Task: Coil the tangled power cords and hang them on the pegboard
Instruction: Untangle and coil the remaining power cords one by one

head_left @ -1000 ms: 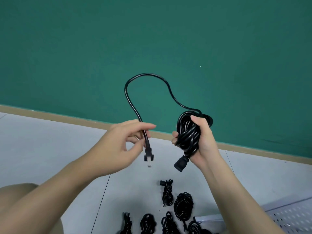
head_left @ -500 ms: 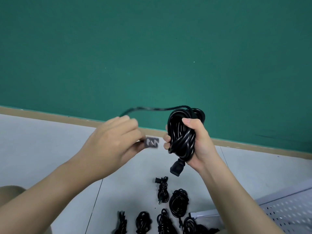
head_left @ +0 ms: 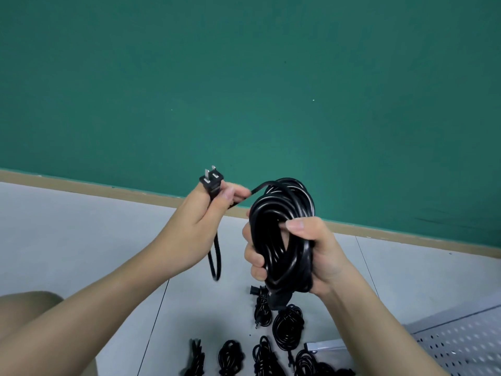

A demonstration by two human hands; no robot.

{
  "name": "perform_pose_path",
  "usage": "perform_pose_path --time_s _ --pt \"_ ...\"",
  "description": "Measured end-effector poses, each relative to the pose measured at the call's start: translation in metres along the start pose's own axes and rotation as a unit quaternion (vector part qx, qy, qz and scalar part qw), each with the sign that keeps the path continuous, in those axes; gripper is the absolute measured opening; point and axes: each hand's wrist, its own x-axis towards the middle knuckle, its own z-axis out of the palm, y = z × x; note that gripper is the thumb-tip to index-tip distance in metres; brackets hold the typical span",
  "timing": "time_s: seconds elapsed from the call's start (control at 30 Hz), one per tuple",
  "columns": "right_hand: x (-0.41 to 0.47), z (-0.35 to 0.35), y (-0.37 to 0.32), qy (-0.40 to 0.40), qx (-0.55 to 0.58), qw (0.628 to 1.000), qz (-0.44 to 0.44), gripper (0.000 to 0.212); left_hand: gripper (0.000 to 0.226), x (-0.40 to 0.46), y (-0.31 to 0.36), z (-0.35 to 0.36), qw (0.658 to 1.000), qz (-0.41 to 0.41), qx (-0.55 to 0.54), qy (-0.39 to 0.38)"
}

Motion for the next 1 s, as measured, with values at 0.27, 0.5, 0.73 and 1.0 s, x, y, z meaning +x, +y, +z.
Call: perform_pose_path --time_s 0.27,0.5,0.73,1.0 --pt "-0.007 0.003 -0.002 -0.096 0.001 0.994 0.042 0.058 0.019 0.003 0.001 -0.011 0.993 -0.022 0.009 -0.112" --pt "-0.005 -0.007 0.007 -0.101 0.008 0.988 0.116 0.065 0.055 0.023 0.015 -0.053 0.996 -0.022 -0.03 -0.085" --pt "0.009 0.012 0.051 -0.182 -0.036 0.946 0.265 0.048 0.036 0.026 0.011 -0.019 0.974 -0.117 -0.064 -0.185" --pt "-0.011 0.005 -0.003 -0.138 -0.021 0.982 0.129 0.065 0.041 0.012 -0.007 -0.008 0.952 -0.197 -0.067 -0.223"
